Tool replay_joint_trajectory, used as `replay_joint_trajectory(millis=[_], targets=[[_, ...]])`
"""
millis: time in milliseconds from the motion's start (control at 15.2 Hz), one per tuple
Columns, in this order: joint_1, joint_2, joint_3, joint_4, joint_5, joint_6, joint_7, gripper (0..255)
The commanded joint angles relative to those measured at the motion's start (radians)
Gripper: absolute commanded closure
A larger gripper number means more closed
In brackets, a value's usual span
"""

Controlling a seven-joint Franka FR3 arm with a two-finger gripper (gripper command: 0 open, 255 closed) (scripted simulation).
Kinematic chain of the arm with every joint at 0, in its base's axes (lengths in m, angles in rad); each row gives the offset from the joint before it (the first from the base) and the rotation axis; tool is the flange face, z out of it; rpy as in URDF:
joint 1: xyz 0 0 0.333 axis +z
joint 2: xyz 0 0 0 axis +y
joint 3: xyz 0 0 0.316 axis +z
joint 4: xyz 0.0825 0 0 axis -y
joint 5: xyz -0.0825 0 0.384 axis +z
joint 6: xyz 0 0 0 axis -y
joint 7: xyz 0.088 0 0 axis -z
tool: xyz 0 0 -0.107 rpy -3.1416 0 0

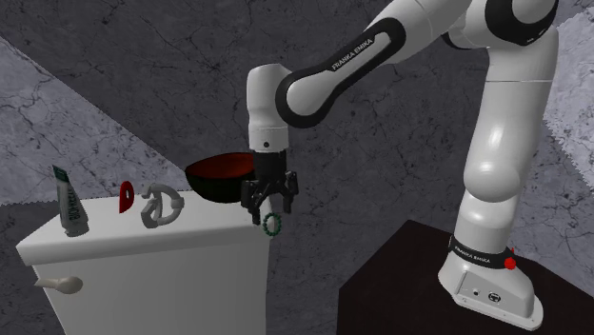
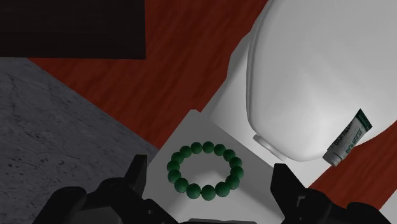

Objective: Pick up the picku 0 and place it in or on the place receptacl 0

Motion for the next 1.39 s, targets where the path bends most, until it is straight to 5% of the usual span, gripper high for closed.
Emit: replay_joint_trajectory(millis=[0,594,660,1320], targets=[[0.002,0.015,0.001,-0.013,-0.005,0.019,0.001,0],[0.005,0.03,0.002,-0.023,-0.014,0.041,0.008,0],[0.005,0.03,0.002,-0.023,-0.014,0.041,0.008,255],[0.003,0.02,0.003,-0.017,-0.007,0.027,0.004,255]])
